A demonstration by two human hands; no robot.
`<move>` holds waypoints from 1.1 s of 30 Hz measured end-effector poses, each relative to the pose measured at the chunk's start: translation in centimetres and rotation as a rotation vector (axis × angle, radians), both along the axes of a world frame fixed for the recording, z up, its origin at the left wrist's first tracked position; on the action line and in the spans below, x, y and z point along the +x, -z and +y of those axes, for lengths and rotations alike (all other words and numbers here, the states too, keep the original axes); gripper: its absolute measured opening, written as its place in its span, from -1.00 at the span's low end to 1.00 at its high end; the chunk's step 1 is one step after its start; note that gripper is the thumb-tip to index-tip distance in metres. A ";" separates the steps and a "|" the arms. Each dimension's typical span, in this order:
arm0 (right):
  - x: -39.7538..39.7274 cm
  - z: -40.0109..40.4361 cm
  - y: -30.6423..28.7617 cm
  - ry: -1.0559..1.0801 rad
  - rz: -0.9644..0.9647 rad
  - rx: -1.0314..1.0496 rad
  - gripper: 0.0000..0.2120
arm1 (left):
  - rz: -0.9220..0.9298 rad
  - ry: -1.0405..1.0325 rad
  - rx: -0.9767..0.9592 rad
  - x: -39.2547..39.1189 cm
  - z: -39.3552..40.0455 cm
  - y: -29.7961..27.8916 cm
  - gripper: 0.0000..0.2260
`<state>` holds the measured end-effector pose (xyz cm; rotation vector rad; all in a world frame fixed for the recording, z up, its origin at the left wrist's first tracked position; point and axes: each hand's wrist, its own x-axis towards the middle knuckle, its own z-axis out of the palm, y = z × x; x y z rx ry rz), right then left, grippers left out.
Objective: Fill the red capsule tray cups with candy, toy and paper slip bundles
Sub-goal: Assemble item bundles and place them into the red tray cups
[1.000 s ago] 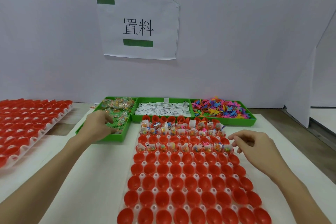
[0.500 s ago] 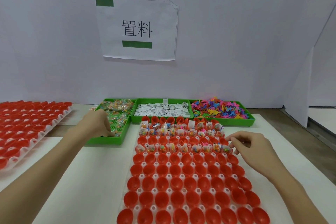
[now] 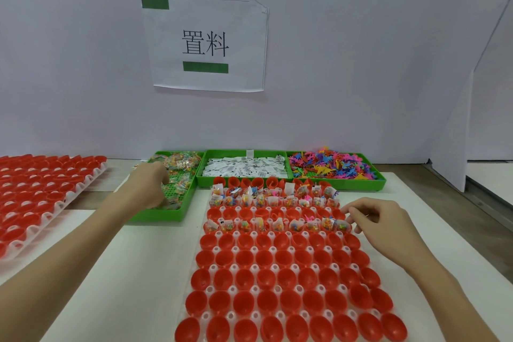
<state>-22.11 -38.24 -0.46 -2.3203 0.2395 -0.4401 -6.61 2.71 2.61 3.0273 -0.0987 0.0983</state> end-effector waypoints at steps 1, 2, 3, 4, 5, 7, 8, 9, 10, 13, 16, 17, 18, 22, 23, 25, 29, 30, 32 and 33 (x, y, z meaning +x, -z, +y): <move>0.0 0.0 0.0 0.000 0.001 0.000 -0.76 | -0.034 0.006 -0.010 -0.3 -0.2 -0.4 -0.69; 0.0 0.1 0.0 0.001 0.002 0.000 -0.76 | -0.080 0.022 -0.038 -0.8 -0.6 -0.8 -0.75; 0.0 0.1 -0.1 0.002 0.002 -0.001 -0.76 | -0.150 0.052 -0.080 -1.3 -1.0 -1.1 -0.82; 0.0 0.1 -0.1 0.004 0.002 -0.004 -0.76 | -0.237 0.093 -0.142 -2.1 -1.6 -1.3 -0.87; -0.1 0.1 -0.1 0.007 0.001 -0.007 -0.77 | -0.331 0.135 -0.227 -3.0 -2.2 -1.2 -0.89; -0.1 0.2 -0.2 0.007 0.000 -0.017 -0.77 | -0.492 0.188 -0.395 -4.8 -3.4 -0.5 -0.87; -0.1 0.2 -0.2 0.008 -0.001 -0.020 -0.77 | -0.533 0.207 -0.426 -5.4 -3.8 0.1 -0.86; -0.1 0.2 -0.2 0.008 0.002 -0.022 -0.77 | -0.548 0.222 -0.429 -5.6 -3.9 0.9 -0.85; -0.1 0.3 -0.2 0.008 0.007 -0.024 -0.77 | -0.545 0.218 -0.430 -5.5 -3.7 1.8 -0.84; 0.0 0.2 -0.2 0.013 0.011 -0.028 -0.78 | -0.512 0.160 -0.436 -4.7 -2.0 3.5 -0.81; 0.0 0.1 -0.1 0.019 0.016 -0.033 -0.78 | -0.498 0.089 -0.427 -4.2 -0.6 4.3 -0.82; 0.0 0.1 -0.1 0.021 0.018 -0.036 -0.77 | -0.496 0.075 -0.410 -4.2 -0.2 4.5 -0.83; 0.0 0.1 -0.1 0.023 0.019 -0.040 -0.77 | -0.501 0.071 -0.397 -4.2 0.0 4.7 -0.83; 0.1 0.2 0.0 0.021 0.010 -0.064 -0.75 | -0.586 0.089 -0.383 -4.7 0.4 5.3 -0.89; 0.1 0.2 0.1 0.024 0.006 -0.069 -0.75 | -0.625 0.106 -0.373 -4.9 0.3 5.3 -0.90; 0.1 0.3 0.1 0.035 0.000 -0.077 -0.76 | -0.684 0.163 -0.362 -4.9 0.1 5.3 -0.91; 0.0 0.7 0.0 0.099 -0.064 -0.068 -0.76 | -0.696 0.276 -0.531 -5.4 -1.4 5.0 -0.91; -0.1 0.8 0.0 0.115 -0.087 -0.057 -0.76 | -0.682 0.303 -0.604 -5.9 -2.0 4.9 -0.90; -0.1 1.3 -0.2 0.132 -0.138 -0.027 -0.76 | -0.629 0.332 -0.769 -6.9 -3.4 4.9 -0.87; -0.1 1.7 -0.3 0.132 -0.158 -0.017 -0.76 | -0.586 0.336 -0.858 -7.4 -3.9 4.9 -0.86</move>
